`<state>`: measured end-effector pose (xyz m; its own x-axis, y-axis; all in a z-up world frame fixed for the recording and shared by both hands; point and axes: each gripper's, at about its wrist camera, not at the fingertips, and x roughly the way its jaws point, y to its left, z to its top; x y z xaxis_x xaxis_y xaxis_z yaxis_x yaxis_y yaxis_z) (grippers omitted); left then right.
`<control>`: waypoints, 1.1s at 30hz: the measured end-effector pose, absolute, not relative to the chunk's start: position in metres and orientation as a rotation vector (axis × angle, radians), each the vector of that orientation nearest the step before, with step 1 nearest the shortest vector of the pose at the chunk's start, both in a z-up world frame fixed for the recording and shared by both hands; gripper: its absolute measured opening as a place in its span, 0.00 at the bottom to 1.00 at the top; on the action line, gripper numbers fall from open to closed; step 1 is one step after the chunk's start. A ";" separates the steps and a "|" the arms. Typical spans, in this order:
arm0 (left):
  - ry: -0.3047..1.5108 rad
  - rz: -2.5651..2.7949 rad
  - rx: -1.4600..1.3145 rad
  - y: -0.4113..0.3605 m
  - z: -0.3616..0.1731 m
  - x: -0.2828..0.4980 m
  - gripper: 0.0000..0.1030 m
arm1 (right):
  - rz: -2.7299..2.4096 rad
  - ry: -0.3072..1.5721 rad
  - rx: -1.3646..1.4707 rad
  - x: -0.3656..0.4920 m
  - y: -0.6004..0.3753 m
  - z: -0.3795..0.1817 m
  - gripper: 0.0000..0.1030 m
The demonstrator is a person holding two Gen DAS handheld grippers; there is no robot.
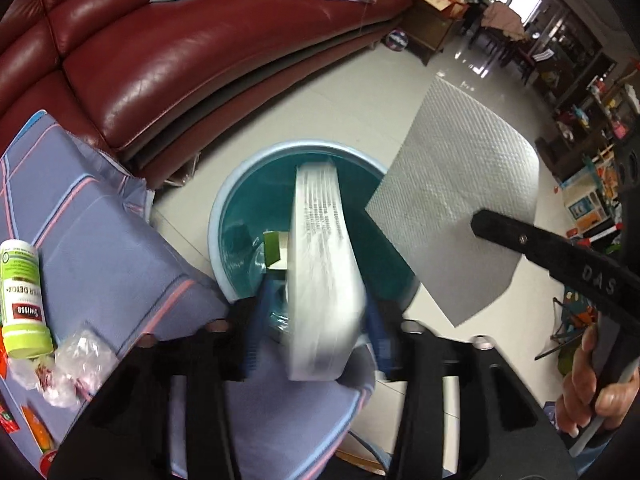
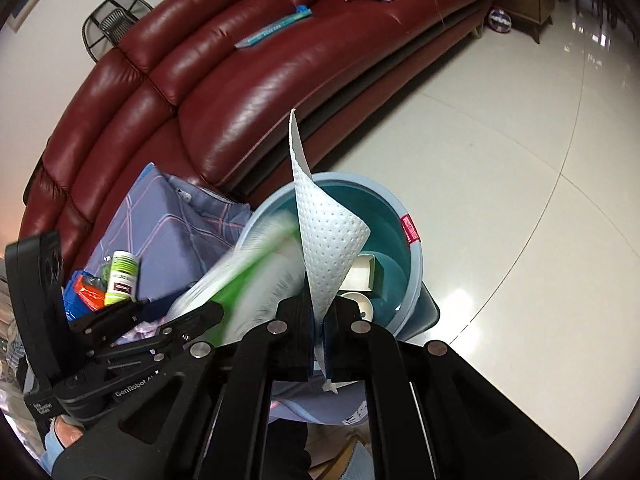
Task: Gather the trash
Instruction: 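Carry the medicine box and tissue to the teal bin and release both, then move both open tools back over the table toward the red can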
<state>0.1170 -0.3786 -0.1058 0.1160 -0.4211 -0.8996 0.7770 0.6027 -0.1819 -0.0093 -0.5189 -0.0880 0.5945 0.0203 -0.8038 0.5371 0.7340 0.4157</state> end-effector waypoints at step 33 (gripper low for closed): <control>1.082 -0.798 0.315 -0.312 -0.081 0.130 0.94 | -0.365 1.003 0.756 0.017 -0.519 -0.122 0.85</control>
